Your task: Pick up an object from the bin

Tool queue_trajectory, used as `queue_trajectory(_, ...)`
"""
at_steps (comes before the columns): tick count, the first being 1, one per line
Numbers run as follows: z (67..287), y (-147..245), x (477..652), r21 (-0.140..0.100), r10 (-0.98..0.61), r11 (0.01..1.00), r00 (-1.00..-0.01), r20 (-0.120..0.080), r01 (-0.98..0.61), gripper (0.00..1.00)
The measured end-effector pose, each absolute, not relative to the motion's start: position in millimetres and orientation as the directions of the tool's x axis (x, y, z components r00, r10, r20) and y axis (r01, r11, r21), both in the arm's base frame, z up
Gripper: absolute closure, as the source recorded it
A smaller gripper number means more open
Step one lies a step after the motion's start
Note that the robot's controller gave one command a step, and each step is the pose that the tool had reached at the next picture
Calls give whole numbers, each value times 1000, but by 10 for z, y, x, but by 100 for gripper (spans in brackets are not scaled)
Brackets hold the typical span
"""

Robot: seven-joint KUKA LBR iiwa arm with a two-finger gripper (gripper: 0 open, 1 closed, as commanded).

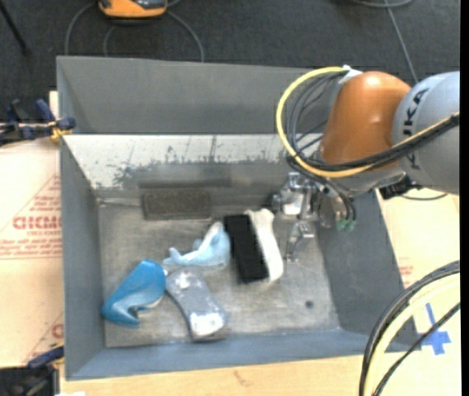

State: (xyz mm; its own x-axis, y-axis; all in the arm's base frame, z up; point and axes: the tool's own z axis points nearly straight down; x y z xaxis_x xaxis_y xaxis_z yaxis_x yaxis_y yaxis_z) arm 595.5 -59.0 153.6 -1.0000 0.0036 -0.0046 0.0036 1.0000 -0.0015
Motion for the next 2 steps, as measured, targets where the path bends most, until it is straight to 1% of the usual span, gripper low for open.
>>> queue_trajectory(1, 1291, -245, 6052, -5, -151, 988, -988, -8, -151, 0)
queue_trajectory(2, 1097, 140, 6138, -1, -370, 929, -929, -5, -370, 0)
